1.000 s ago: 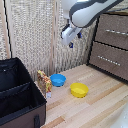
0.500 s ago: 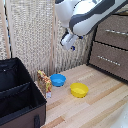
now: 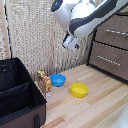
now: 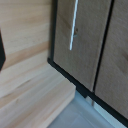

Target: Kindly move your gripper toward the top drawer's handle. With caution, hold the handle robustly using your gripper and pull open the top drawer. Let the handle go. Relocate your gripper to the bowl placed in the background. Gently hold the bowl using your gripper. Bring the gripper and the bowl to the ajar drawer. Softly release the bowl into it.

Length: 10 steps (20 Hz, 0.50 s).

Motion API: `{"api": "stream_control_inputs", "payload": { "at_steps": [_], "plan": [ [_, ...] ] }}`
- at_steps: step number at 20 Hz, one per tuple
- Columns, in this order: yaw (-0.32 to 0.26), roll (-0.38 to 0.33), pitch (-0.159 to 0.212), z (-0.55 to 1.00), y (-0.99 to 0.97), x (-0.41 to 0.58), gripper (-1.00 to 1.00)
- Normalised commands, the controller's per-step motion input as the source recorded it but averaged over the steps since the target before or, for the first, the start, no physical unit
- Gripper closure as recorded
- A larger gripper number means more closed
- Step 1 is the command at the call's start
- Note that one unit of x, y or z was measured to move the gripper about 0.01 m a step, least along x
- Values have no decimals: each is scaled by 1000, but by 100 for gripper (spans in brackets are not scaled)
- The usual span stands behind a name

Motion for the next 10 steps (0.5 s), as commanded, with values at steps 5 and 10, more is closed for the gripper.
{"api": "stream_control_inputs", "payload": {
  "at_steps": [5,10],
  "plan": [
    [0,-364,0,191,-35,12,-100],
    [6,-254,-50,204,-616,-2,-100]
  ]
}}
